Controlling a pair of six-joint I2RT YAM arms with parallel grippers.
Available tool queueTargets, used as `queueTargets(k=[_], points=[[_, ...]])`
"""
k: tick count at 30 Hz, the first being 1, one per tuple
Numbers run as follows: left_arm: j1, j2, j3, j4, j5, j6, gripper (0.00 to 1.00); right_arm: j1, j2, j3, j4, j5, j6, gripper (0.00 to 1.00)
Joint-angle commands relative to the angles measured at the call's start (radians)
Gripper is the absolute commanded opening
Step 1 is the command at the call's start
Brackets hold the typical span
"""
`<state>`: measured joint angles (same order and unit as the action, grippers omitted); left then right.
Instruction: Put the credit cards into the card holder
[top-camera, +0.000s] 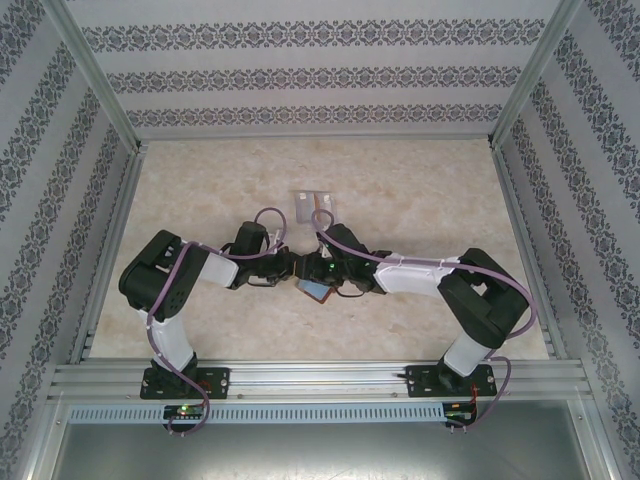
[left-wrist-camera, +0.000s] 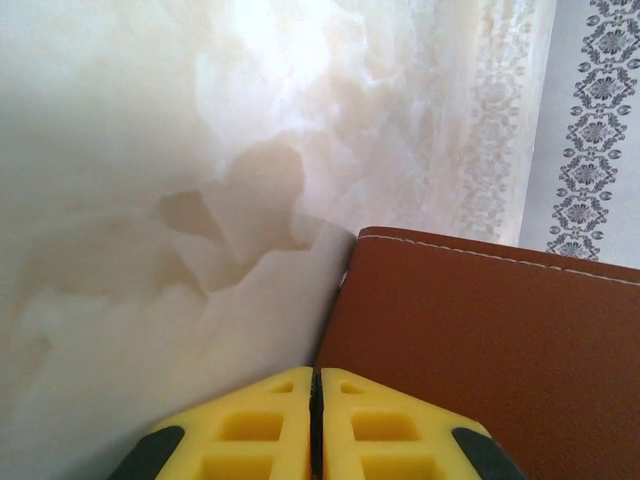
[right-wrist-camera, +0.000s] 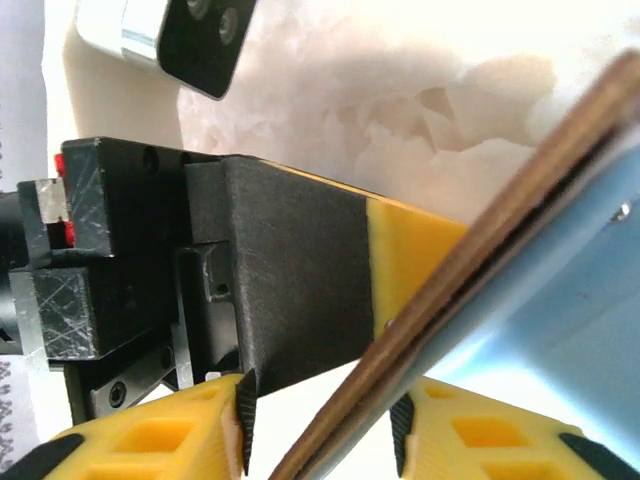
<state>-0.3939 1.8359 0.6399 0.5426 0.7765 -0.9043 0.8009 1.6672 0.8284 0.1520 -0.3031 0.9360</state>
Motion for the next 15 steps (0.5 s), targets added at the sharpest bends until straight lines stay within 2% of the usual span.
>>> queueTargets(k=[1, 6, 10, 15], points=[[0.048, 0.017, -0.042, -0.004, -0.057, -0.004, 0.13, 0.021, 0.021, 0.057, -0.086, 0.038, -0.058, 0.33], [0.101, -0.001, -0.071, 0.02, -0.048, -0.008, 0.14, 0.035, 0.018, 0.086, -0.198, 0.096, -0.095, 0.22], [0.132, -0.038, -0.082, 0.008, -0.037, -0.001, 0.17, 0.044, -0.005, 0.114, -0.336, 0.161, -0.152, 0.19], [0.135, -0.165, -0.057, -0.132, -0.055, 0.063, 0.21, 0.043, -0.106, 0.105, -0.539, 0.242, -0.227, 0.11]])
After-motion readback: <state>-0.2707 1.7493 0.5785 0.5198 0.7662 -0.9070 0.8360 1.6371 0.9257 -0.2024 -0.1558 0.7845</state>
